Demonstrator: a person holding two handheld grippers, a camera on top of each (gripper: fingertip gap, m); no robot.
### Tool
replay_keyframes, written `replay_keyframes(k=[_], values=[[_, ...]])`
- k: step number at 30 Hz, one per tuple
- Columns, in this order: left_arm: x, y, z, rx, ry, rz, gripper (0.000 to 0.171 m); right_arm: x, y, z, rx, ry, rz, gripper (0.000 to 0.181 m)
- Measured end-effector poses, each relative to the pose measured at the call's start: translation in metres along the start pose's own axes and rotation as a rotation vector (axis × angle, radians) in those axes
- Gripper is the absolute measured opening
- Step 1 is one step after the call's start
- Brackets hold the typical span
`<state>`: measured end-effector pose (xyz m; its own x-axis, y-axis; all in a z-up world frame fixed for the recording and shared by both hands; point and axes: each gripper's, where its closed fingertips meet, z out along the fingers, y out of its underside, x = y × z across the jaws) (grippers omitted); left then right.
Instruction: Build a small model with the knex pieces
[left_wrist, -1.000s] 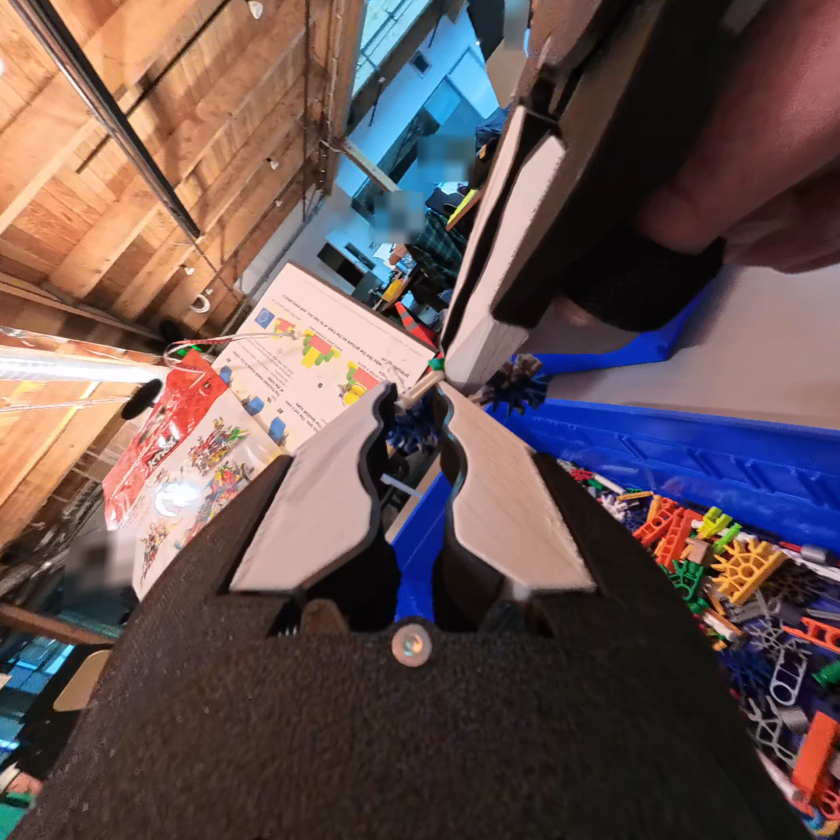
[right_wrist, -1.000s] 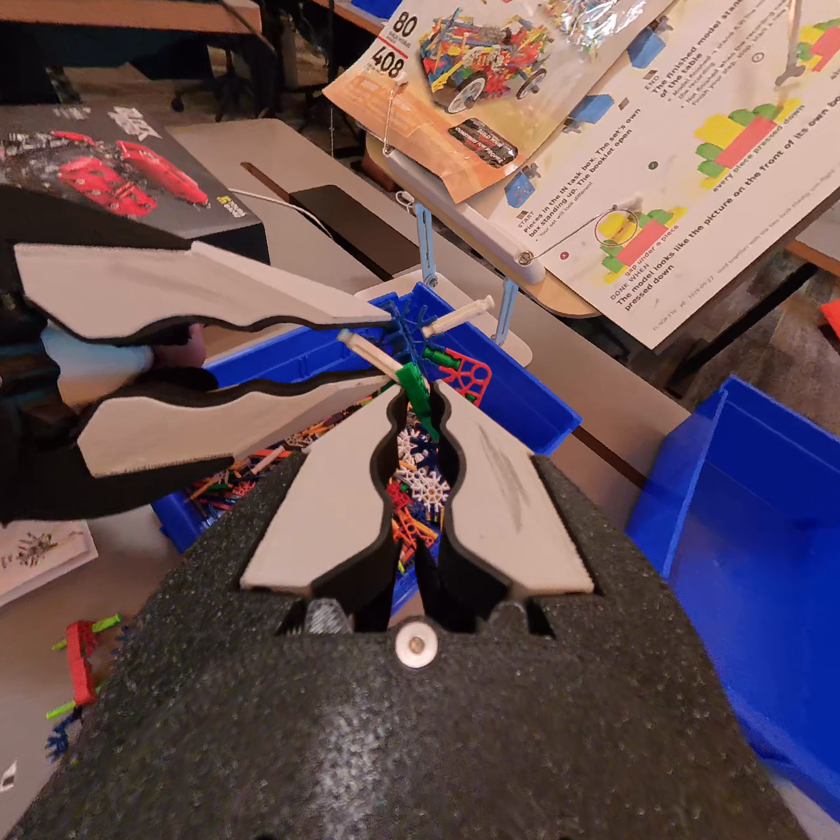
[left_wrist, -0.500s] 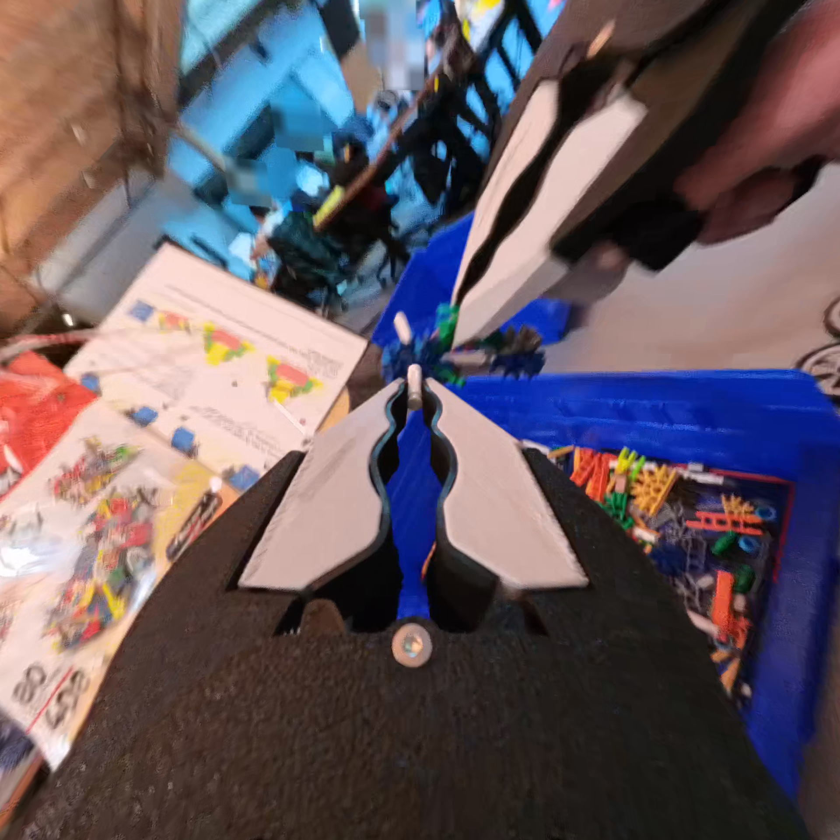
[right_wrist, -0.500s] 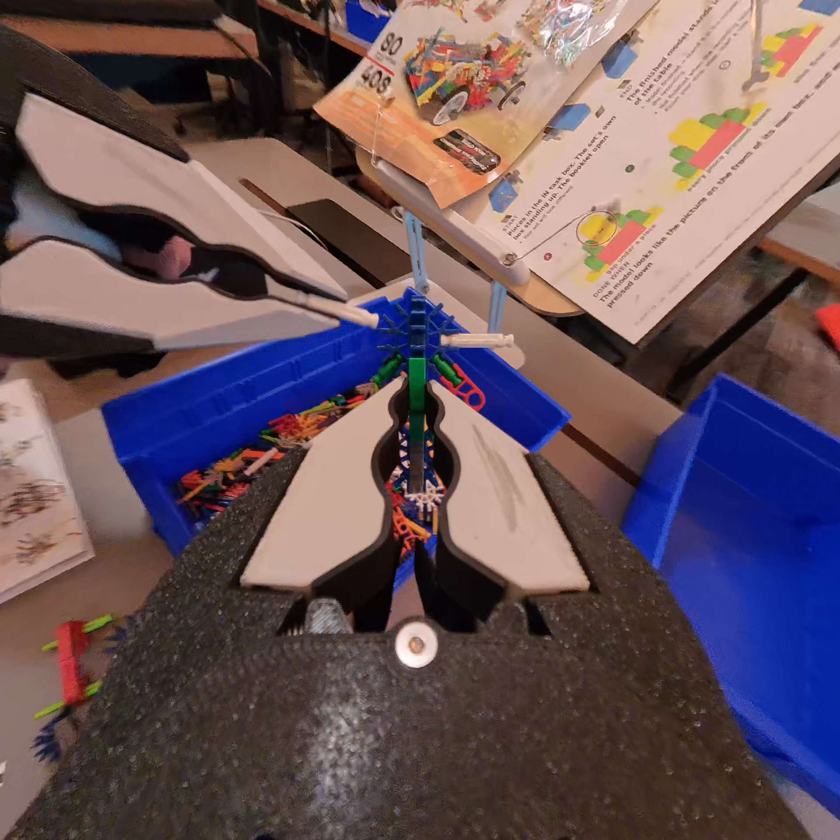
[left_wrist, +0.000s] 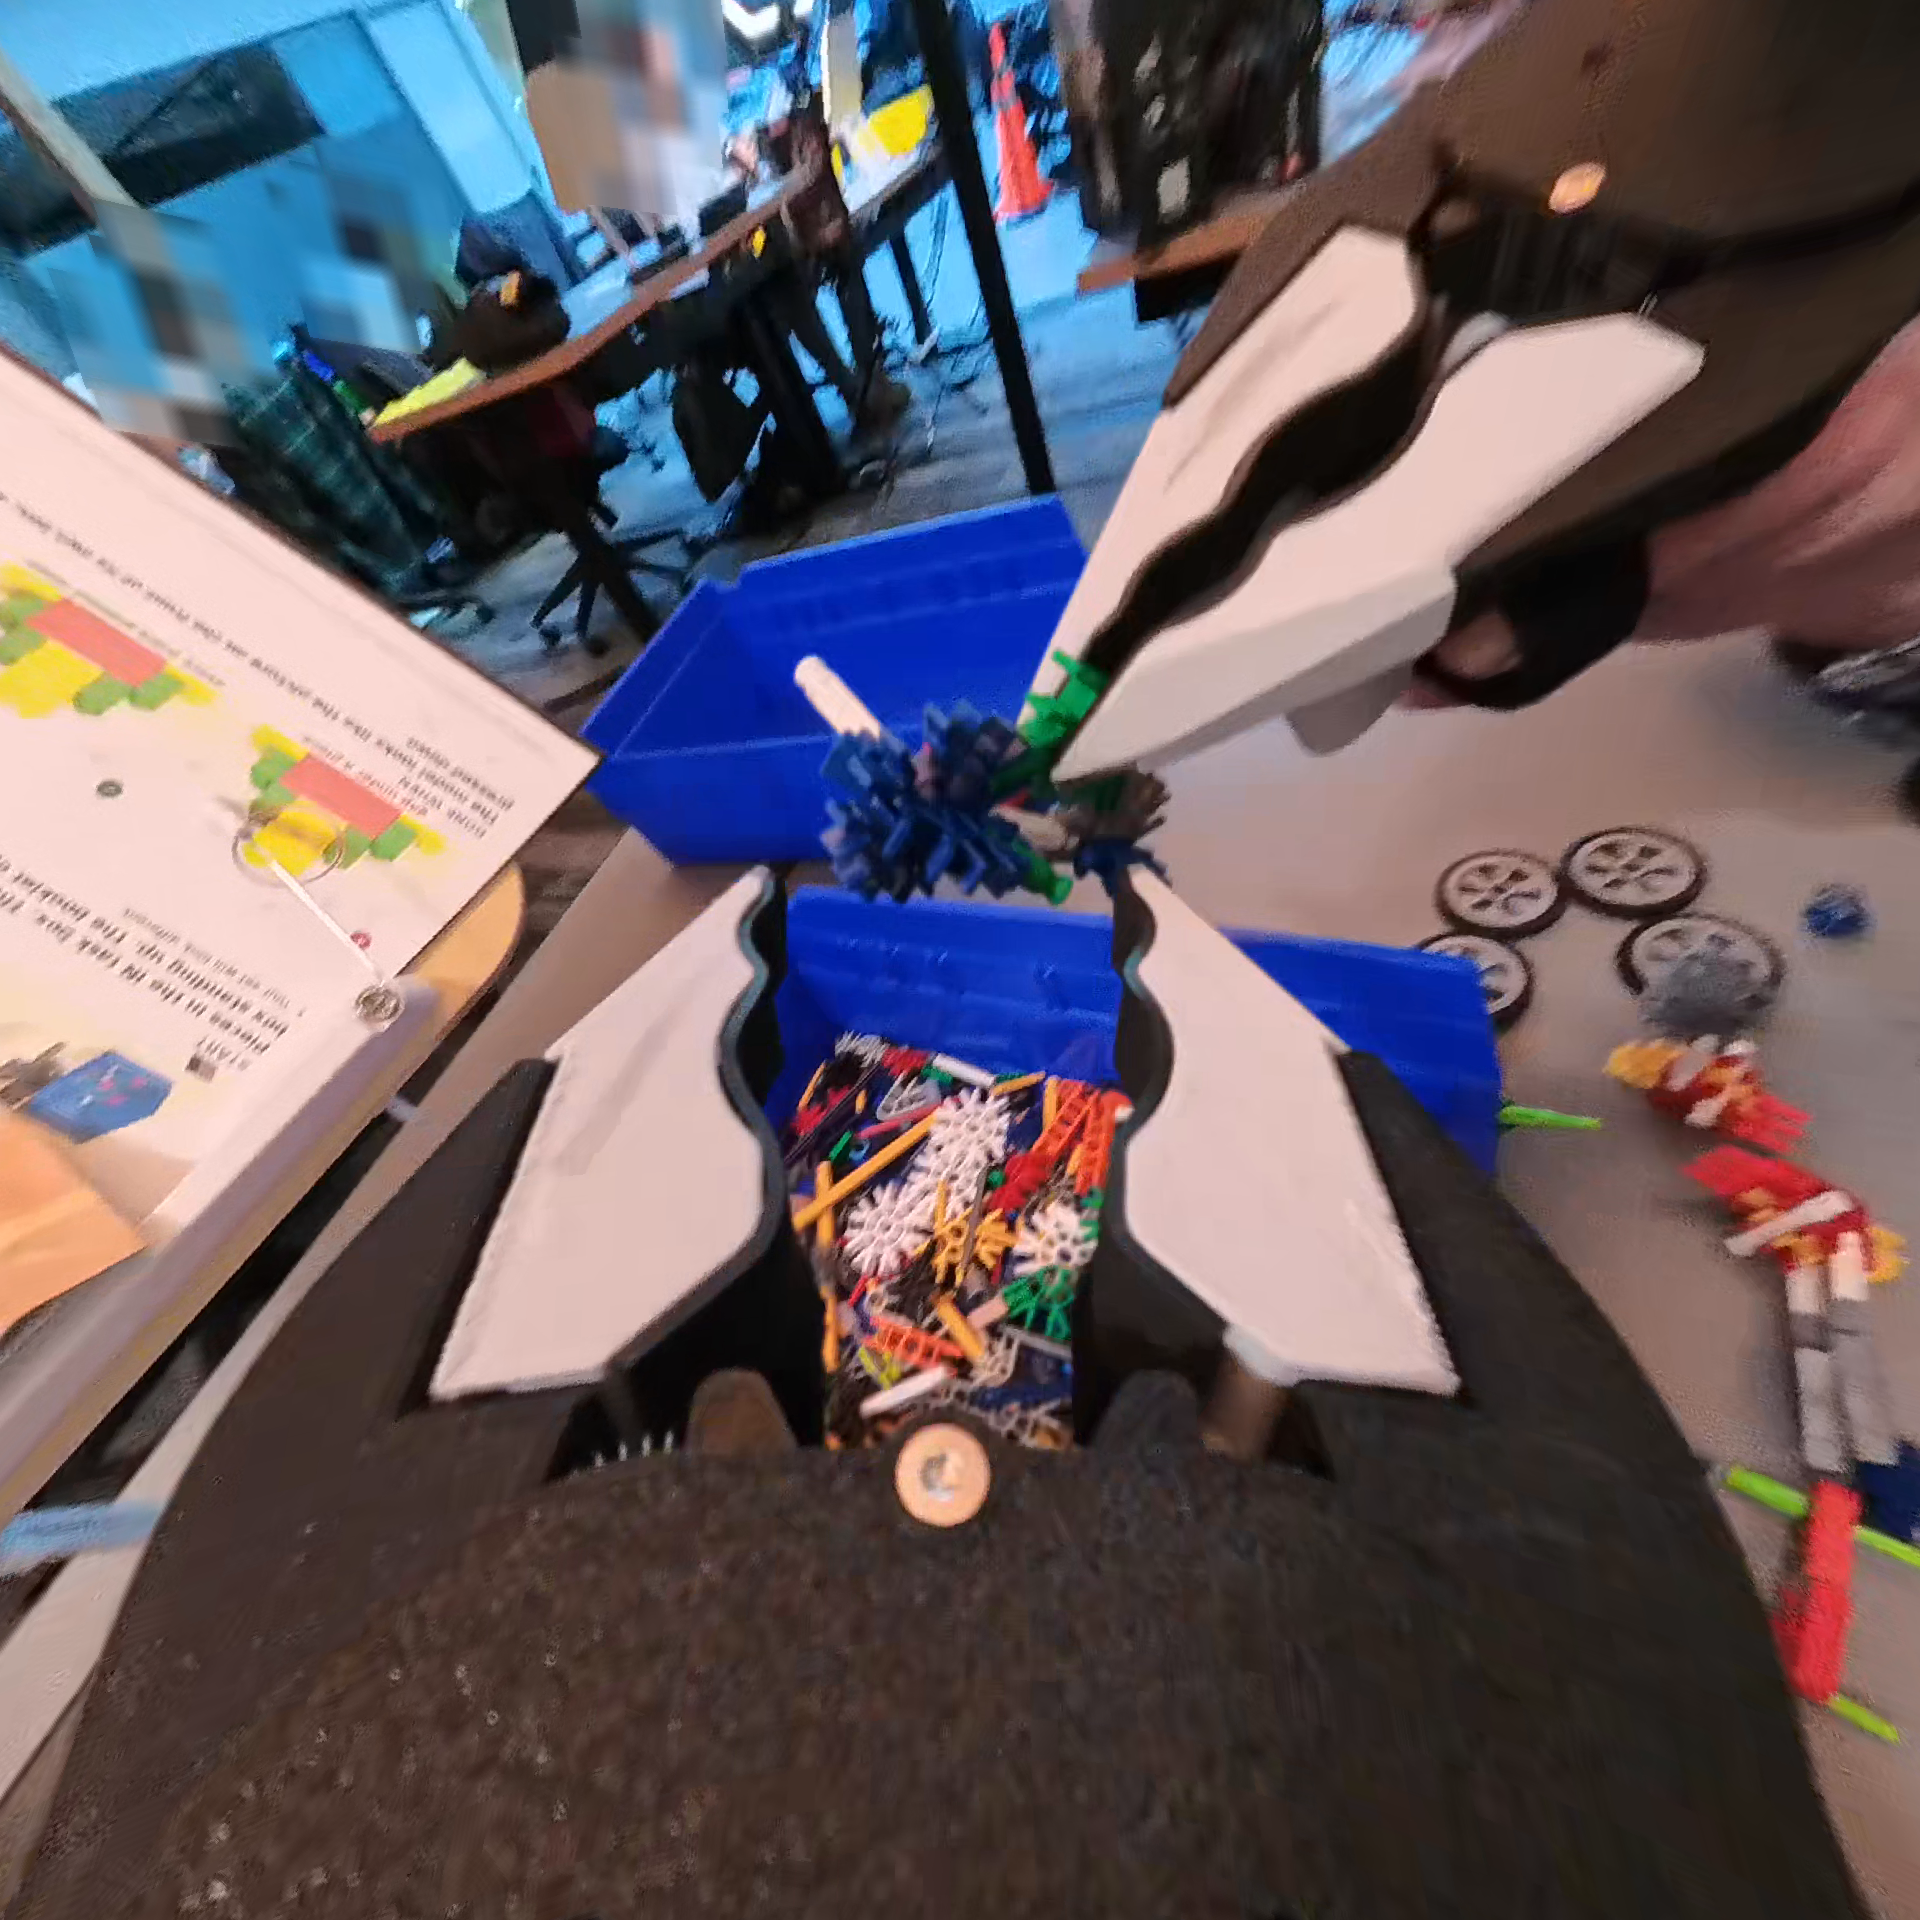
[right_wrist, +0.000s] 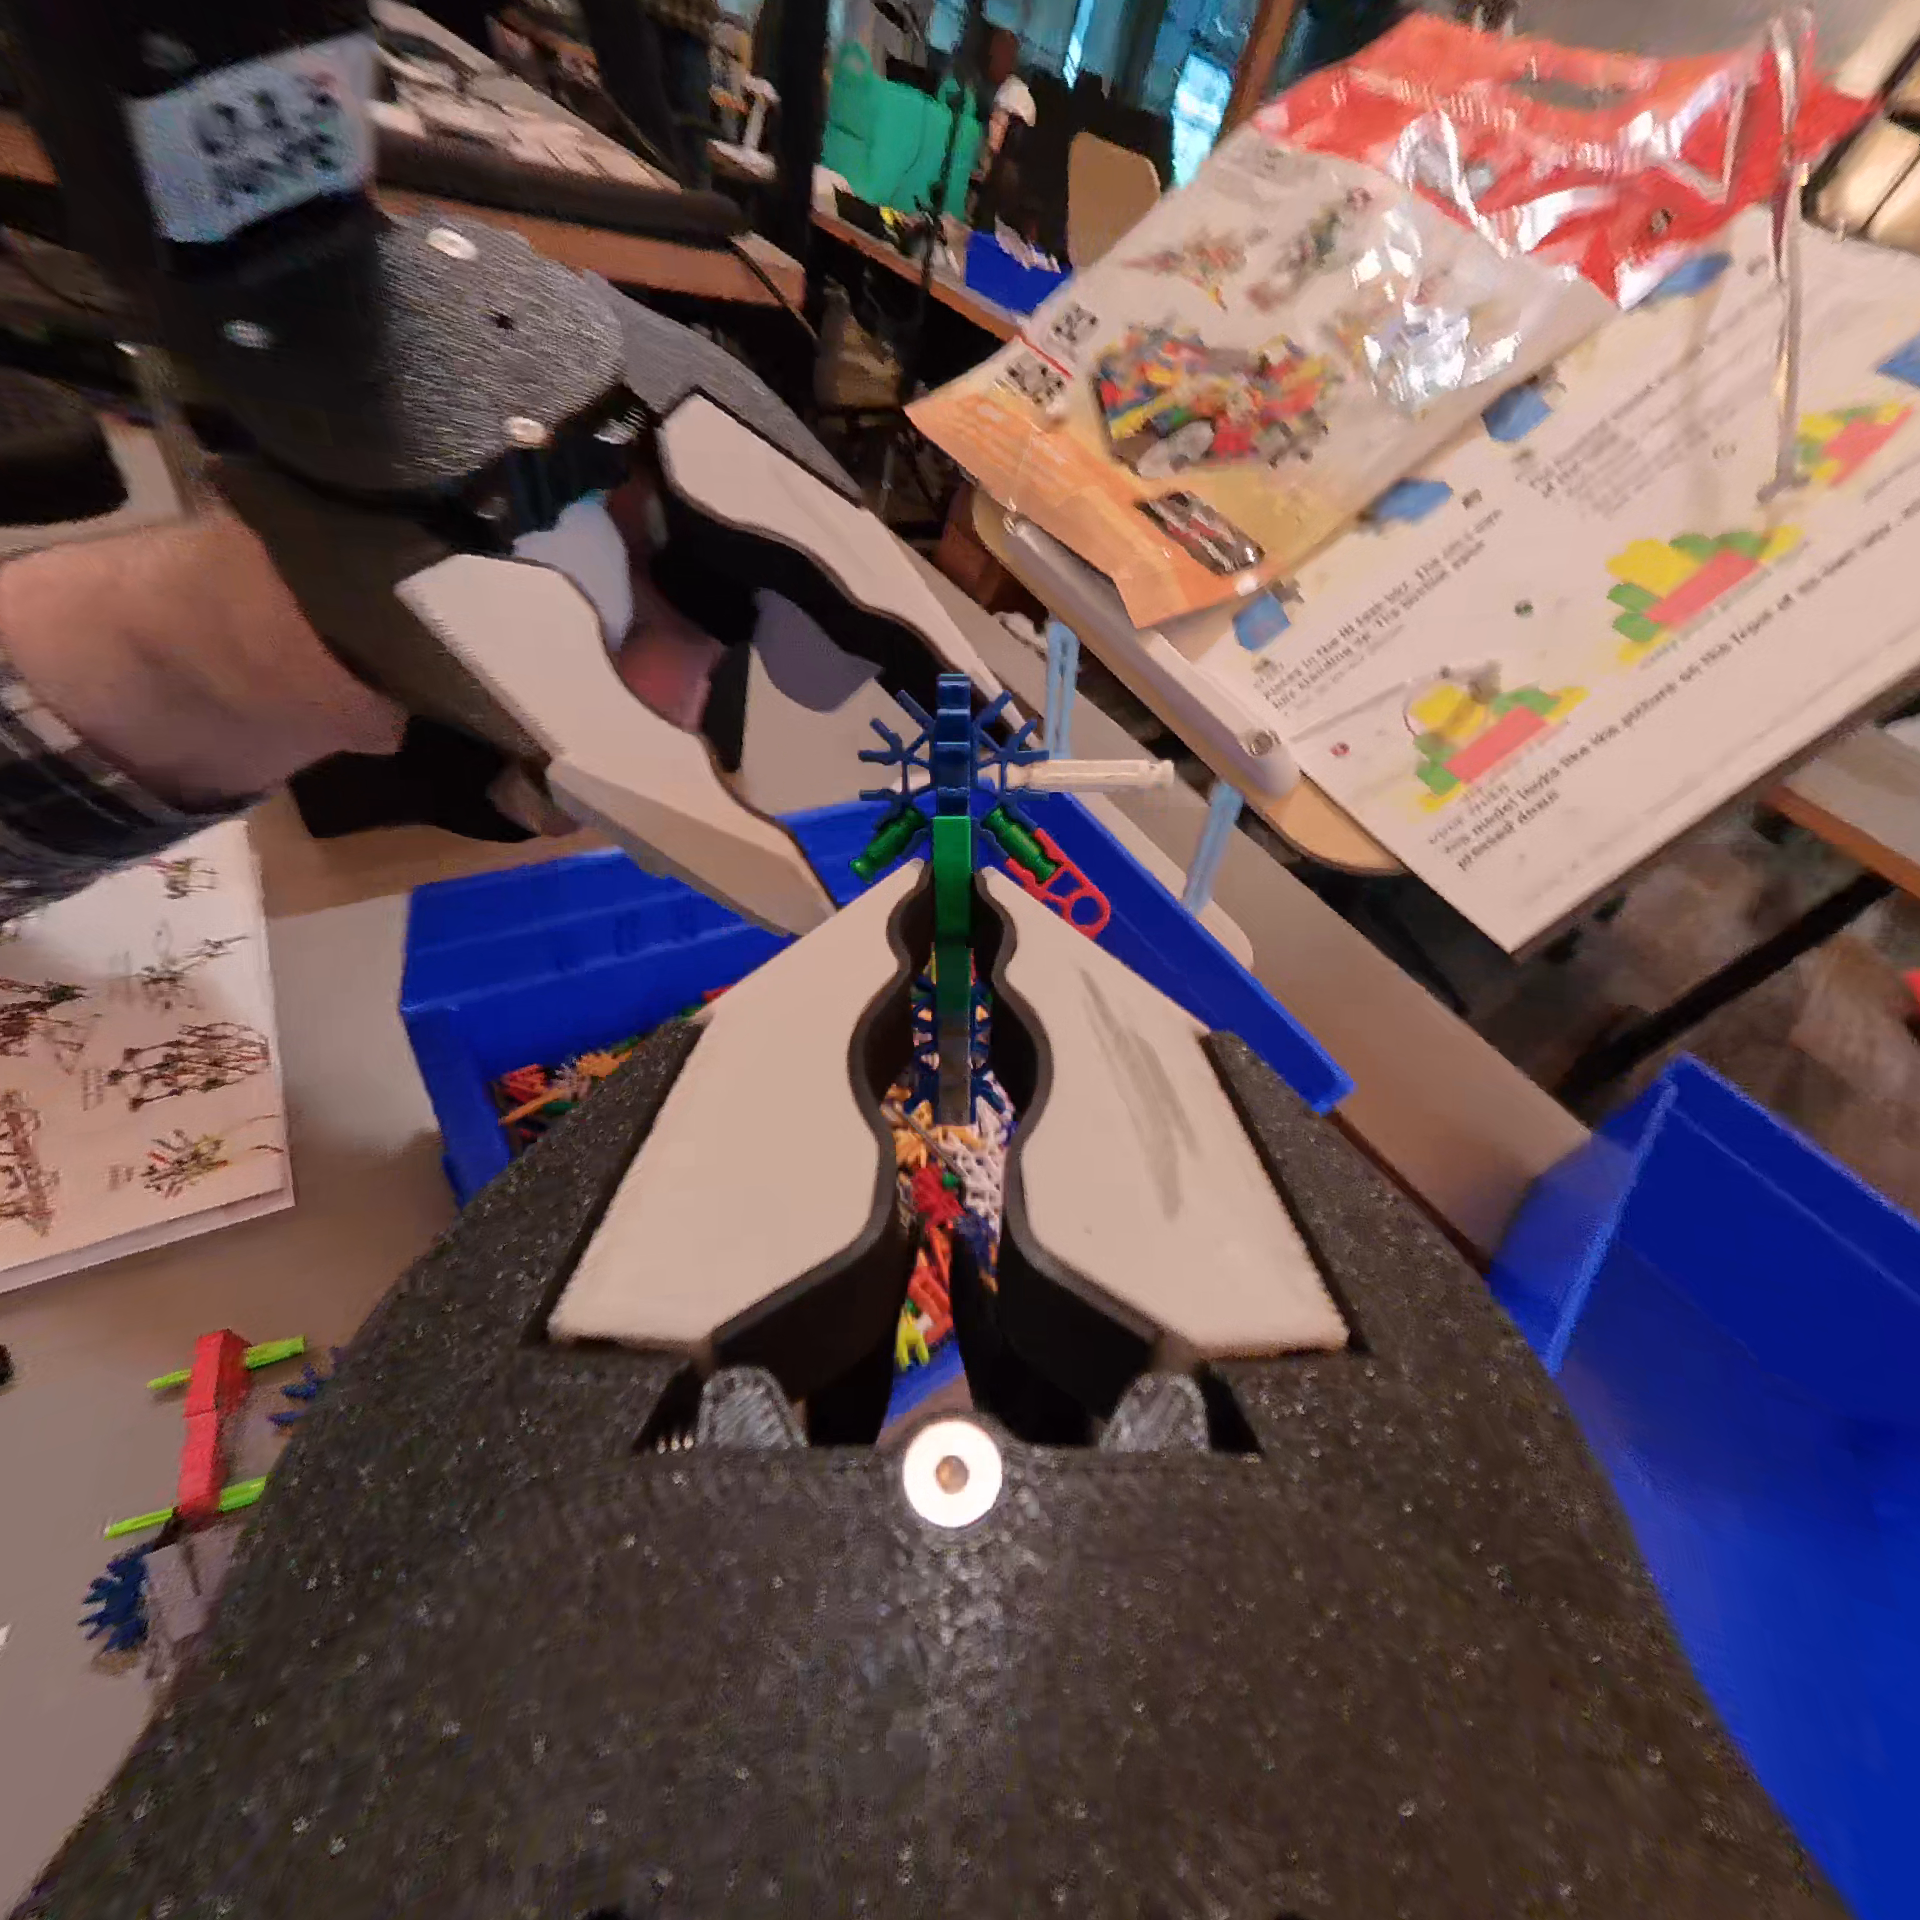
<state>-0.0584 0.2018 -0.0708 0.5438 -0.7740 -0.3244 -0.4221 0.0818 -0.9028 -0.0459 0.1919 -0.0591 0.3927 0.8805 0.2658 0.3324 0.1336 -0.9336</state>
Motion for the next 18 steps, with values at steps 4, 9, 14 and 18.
replay_keyframes(k=[4,9,14,18], values=[[0.005,-0.026,-0.015,0.178,0.1,-0.114,0.032,-0.011,-0.014,-0.006,0.062,0.017,-0.115,0.005],[0.007,-0.04,-0.028,0.293,0.173,-0.176,0.029,-0.018,-0.026,-0.01,0.087,0.073,-0.242,0.006],[0.014,-0.055,-0.046,0.406,0.285,-0.22,0.029,-0.035,-0.043,-0.022,0.186,-0.032,-0.221,0.015],[0.021,-0.06,-0.059,0.448,0.378,-0.221,0.029,-0.035,-0.069,-0.047,0.336,-0.122,-0.12,0.016]])
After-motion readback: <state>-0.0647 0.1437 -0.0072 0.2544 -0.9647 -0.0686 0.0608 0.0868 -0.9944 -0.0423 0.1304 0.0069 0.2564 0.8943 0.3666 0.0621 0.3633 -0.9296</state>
